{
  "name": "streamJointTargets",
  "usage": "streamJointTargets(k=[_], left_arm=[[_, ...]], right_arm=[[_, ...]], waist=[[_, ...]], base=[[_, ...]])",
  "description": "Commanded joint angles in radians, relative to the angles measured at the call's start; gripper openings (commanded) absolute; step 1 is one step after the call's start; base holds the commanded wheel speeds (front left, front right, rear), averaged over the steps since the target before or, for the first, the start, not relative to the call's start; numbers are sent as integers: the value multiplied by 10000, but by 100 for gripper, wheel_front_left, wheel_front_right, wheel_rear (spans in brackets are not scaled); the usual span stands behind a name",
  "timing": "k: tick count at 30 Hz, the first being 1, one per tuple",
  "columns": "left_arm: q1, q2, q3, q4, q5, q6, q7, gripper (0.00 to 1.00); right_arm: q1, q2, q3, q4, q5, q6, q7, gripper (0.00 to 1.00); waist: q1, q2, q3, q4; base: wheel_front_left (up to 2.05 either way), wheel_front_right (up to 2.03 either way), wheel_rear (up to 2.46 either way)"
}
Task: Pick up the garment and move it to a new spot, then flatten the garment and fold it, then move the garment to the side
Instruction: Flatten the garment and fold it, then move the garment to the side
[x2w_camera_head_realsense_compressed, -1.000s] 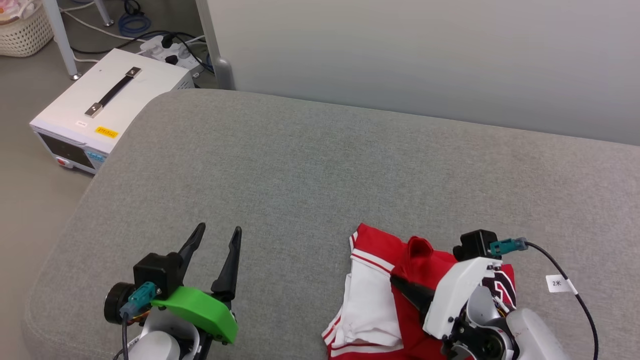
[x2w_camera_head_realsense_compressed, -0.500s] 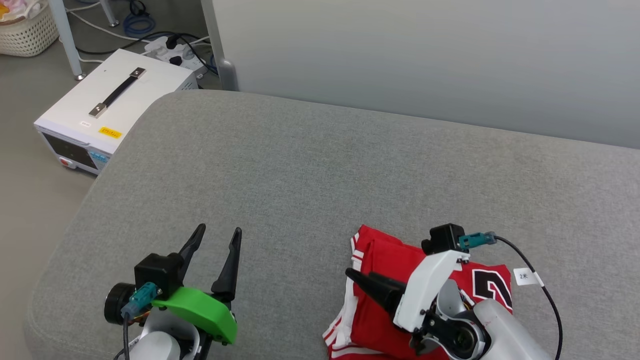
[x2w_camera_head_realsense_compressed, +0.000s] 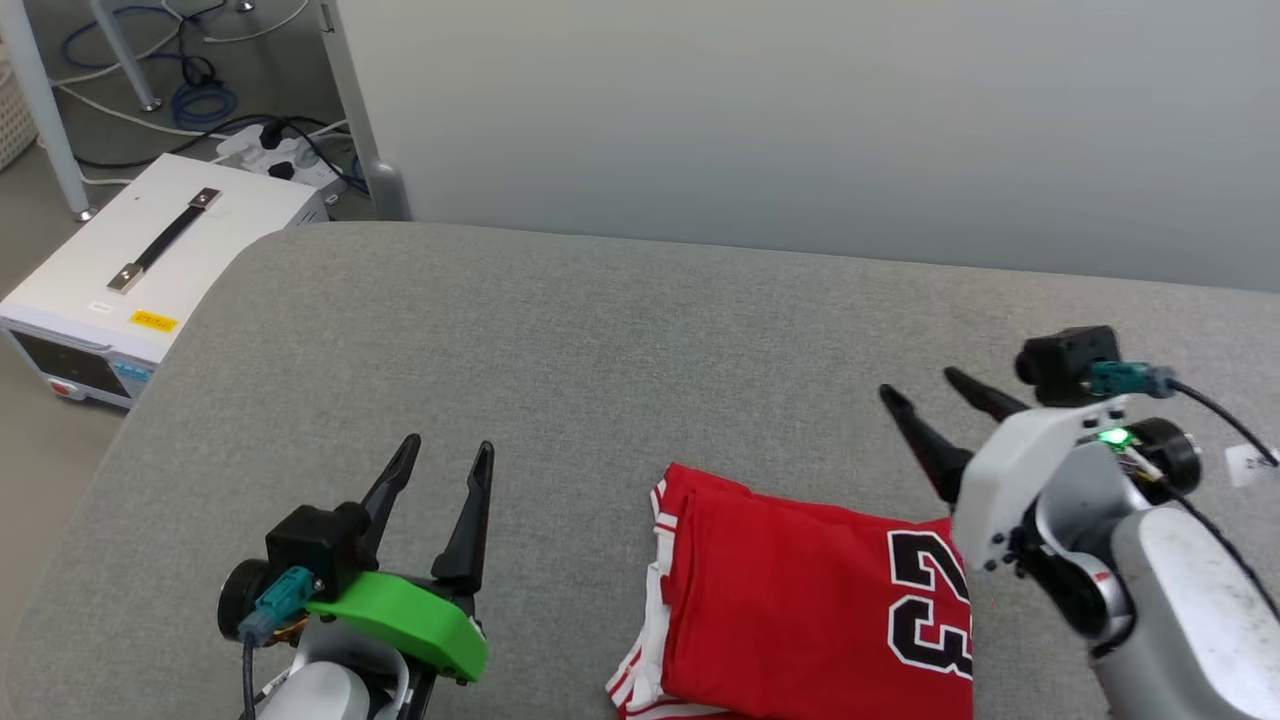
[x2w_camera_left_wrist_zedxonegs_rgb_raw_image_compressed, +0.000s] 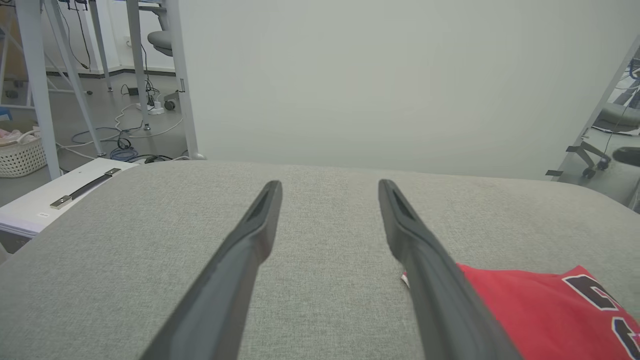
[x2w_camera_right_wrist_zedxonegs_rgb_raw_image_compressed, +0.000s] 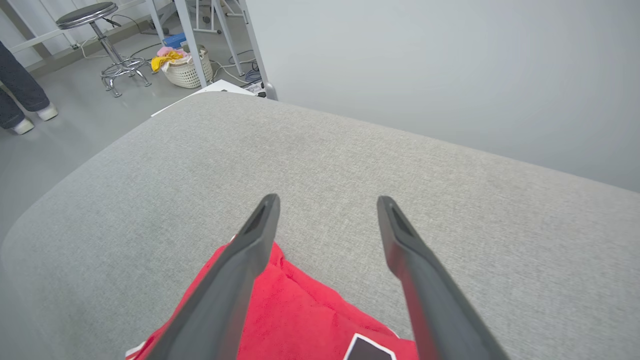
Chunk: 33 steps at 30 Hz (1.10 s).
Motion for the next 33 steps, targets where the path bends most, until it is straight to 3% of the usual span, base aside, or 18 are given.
streamJointTargets(k=[1, 5, 10, 15, 23, 33], left_arm=[[154, -106, 100, -109, 131, -28, -57, 100], [231, -251, 335, -345, 352, -96, -57, 100], [351, -514, 658, -645, 697, -248, -57, 100], [557, -843, 1072, -938, 1116, -411, -57, 100], [874, -1411, 1433, -748, 1653, -884, -57, 100], [987, -1829, 1760, -620, 2152, -1181, -57, 100]], right_arm=[[306, -309, -227, -294, -223, 0, -251, 100], [827, -1286, -775, -1024, -1100, 0, -1200, 100], [1744, -1478, -2015, -1501, -1578, 0, -2484, 100], [2699, -1084, -2926, -1985, -1837, 0, -3465, 100], [3954, 488, -3667, -2728, -2232, 0, -4679, 100], [4146, 903, -3516, -2663, -2433, 0, -4921, 100]], waist=[[0, 0, 5, -193], [0, 0, 51, -366], [0, 0, 175, -502], [0, 0, 346, -596], [0, 0, 491, -634], [0, 0, 583, -637]], base=[[0, 0, 0], [0, 0, 0], [0, 0, 0], [0, 0, 0], [0, 0, 0], [0, 0, 0]])
